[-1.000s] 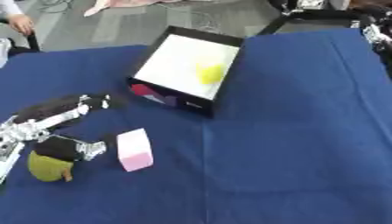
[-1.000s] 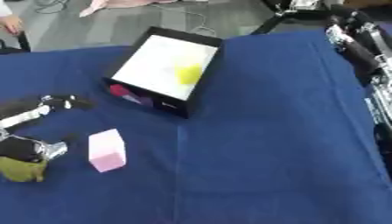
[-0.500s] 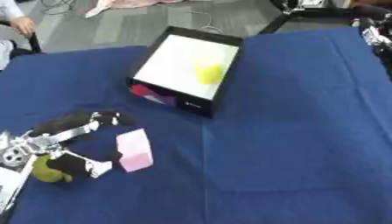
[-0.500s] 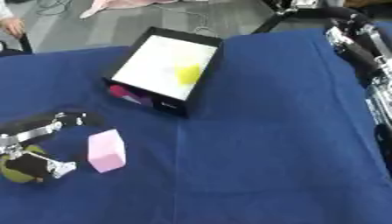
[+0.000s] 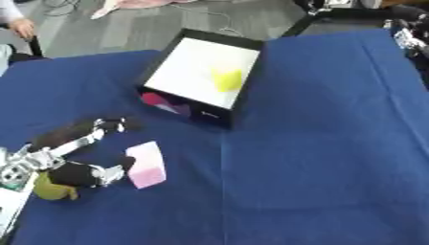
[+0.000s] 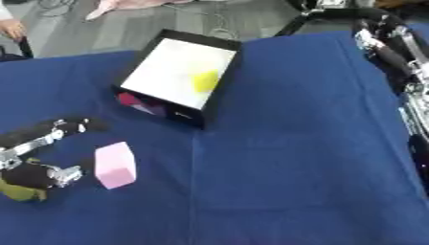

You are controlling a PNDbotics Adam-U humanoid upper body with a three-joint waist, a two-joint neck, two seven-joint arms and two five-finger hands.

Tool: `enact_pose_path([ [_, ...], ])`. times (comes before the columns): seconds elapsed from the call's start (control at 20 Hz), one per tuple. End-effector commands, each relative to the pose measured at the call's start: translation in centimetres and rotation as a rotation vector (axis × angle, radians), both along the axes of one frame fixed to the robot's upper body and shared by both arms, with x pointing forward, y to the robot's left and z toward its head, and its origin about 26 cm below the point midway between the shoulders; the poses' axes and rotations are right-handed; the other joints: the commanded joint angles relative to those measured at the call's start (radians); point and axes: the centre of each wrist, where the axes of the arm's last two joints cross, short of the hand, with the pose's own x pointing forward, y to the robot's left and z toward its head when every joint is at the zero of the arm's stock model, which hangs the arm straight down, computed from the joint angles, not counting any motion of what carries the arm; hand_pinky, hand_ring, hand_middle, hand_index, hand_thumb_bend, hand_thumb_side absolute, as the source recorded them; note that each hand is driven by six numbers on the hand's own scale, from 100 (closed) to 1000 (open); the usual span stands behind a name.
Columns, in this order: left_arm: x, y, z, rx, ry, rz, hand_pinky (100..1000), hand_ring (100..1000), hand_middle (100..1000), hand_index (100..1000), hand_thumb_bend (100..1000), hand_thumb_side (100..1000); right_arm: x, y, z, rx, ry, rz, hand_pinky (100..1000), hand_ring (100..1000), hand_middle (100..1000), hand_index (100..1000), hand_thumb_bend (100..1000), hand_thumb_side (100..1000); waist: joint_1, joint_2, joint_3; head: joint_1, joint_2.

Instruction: Pick up objects on the table and place them in the box.

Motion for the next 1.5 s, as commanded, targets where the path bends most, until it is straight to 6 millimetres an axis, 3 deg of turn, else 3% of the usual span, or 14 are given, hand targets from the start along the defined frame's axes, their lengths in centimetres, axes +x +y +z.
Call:
enact_pose_path([
  [0.05, -0.2, -0.1, 1.1, 0.003, -0.076, 0.011, 1000, 917, 868, 960, 124, 668, 0.0, -0.8, 2.0, -0.04, -0.05, -0.012, 1000, 1000, 1000, 899, 100, 470, -0.011, 0.013, -0.001, 0.006, -0.002],
  [0.75, 0.2, -0.7, 0.9, 0.018, -0.009, 0.02, 1000, 925, 878, 988, 100, 799, 0.2, -0.9, 2.4, -0.047, -0.07, -0.013, 1000, 1000, 1000, 896, 100, 470, -0.02, 0.044, -0.001, 0.03, -0.002],
  [0.8, 0.1, -0.7, 0.8, 0.02, -0.008, 0.019, 1000, 925, 878, 987, 100, 738, 0.2, -0.9, 2.4, -0.046, -0.07, -0.012, 1000, 1000, 1000, 896, 100, 470, -0.019, 0.045, 0.0, 0.031, -0.002],
  [0.85, 0.1, -0.6, 0.8, 0.025, -0.006, 0.017, 1000, 925, 878, 984, 100, 592, 0.2, -0.9, 2.4, -0.045, -0.07, -0.011, 1000, 1000, 1000, 896, 100, 470, -0.019, 0.046, 0.0, 0.031, -0.002],
  [0.95, 0.2, -0.6, 0.4, 0.035, 0.015, 0.011, 1000, 922, 875, 980, 100, 391, 0.2, -0.8, 2.4, -0.045, -0.069, -0.009, 1000, 1000, 1000, 896, 100, 470, -0.019, 0.048, 0.001, 0.033, -0.002],
  [1.0, 0.2, -0.5, 0.2, 0.036, 0.028, 0.01, 1000, 922, 875, 979, 100, 332, 0.2, -0.8, 2.4, -0.045, -0.068, -0.009, 1000, 1000, 1000, 896, 100, 470, -0.019, 0.048, 0.002, 0.033, -0.002],
  [1.1, 0.2, -0.4, 0.1, 0.036, 0.048, 0.008, 1000, 922, 876, 979, 100, 283, 0.2, -0.8, 2.4, -0.045, -0.068, -0.009, 1000, 1000, 1000, 896, 100, 470, -0.02, 0.05, 0.002, 0.032, -0.002],
  [1.5, 0.3, -0.1, -0.3, 0.041, 0.076, 0.026, 1000, 924, 878, 978, 100, 340, 0.2, -0.9, 2.4, -0.049, -0.069, -0.012, 1000, 1000, 1000, 895, 100, 470, -0.02, 0.058, 0.004, 0.034, -0.002],
])
